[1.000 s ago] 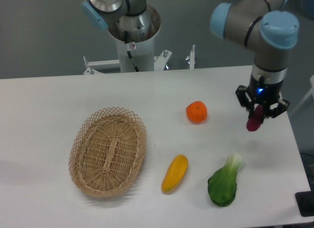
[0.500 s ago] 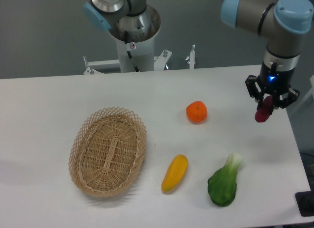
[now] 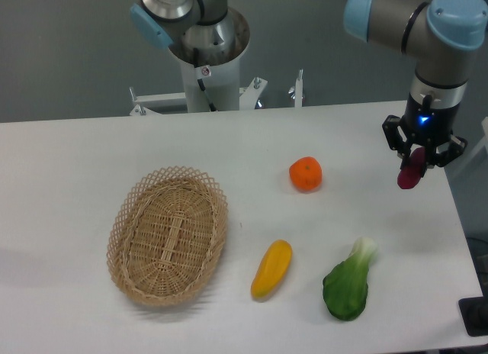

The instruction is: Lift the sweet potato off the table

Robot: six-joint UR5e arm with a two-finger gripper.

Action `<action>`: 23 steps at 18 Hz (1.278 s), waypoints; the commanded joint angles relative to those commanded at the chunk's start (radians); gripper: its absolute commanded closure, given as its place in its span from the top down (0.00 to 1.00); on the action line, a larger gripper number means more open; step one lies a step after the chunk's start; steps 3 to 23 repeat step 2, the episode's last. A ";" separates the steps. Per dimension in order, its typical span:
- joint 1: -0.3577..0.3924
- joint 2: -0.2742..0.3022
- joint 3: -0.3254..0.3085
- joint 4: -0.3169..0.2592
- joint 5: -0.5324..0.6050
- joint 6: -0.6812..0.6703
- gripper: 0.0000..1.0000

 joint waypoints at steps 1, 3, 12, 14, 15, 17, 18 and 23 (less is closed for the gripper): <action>0.000 0.000 0.000 0.002 0.002 0.000 0.22; 0.000 0.002 -0.002 0.002 0.000 -0.002 0.22; 0.000 0.002 -0.002 0.002 0.000 -0.002 0.22; 0.000 0.002 -0.002 0.002 0.000 -0.002 0.22; 0.000 0.002 -0.002 0.002 0.000 -0.002 0.22; 0.000 0.002 -0.002 0.002 0.000 -0.002 0.22; 0.000 0.002 -0.002 0.002 0.000 -0.002 0.22; 0.000 0.002 -0.002 0.002 0.000 -0.002 0.22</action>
